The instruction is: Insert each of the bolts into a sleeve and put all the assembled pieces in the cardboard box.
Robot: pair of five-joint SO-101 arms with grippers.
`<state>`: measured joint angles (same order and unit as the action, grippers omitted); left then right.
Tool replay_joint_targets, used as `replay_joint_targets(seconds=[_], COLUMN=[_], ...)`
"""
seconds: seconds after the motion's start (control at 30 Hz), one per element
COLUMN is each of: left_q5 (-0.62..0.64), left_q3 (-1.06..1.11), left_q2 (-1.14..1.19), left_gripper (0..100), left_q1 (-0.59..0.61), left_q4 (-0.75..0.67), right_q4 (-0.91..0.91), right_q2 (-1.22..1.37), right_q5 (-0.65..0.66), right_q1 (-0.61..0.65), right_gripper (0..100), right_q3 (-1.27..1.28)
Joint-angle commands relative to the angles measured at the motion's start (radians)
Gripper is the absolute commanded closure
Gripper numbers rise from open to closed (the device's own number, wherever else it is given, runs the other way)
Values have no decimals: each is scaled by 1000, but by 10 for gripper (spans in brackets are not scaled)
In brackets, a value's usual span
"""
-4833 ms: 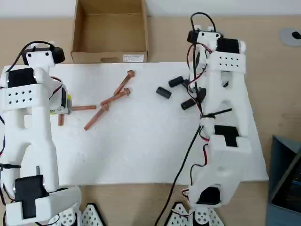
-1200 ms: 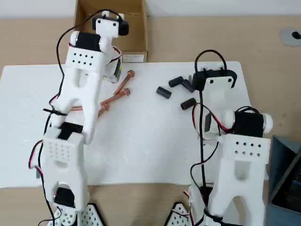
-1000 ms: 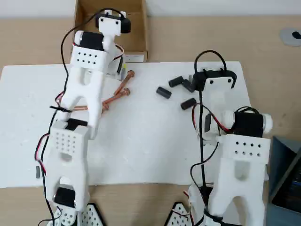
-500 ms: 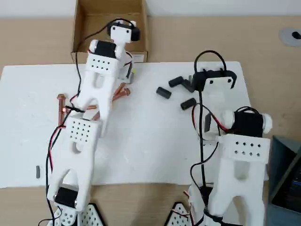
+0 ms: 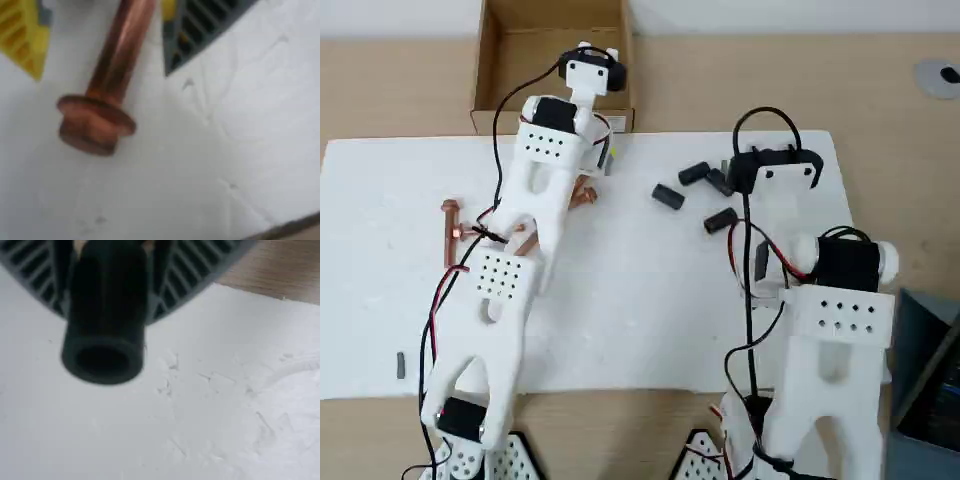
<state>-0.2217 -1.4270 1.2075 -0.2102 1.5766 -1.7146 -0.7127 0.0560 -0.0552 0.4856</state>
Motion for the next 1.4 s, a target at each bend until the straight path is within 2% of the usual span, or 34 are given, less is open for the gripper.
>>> replay_joint_targets(seconds=[0.0,0.33,0.57,0.9,1.07,1.13,1.37], left_q5=[2,0,0,-2,5,23,61], left_q3=[-48,-55,-57,-60,-216,-247,-238], left_q2=[1,61,58,56,56,50,-170], left_gripper=[825,826,983,983,984,986,987], left_q1=[5,12,12,12,15,20,40], left_q4=[-14,-17,-17,58,175,178,176], right_q4=[18,18,18,18,0,-17,-31], right_q2=[-27,-27,-28,-28,-30,-30,-30], right_q5=[5,5,3,3,-3,-2,-3], right_q1=[2,2,5,7,7,7,7], right_gripper=[988,988,988,988,988,988,988], right_q3=[-1,-2,-4,-4,-41,-82,-197])
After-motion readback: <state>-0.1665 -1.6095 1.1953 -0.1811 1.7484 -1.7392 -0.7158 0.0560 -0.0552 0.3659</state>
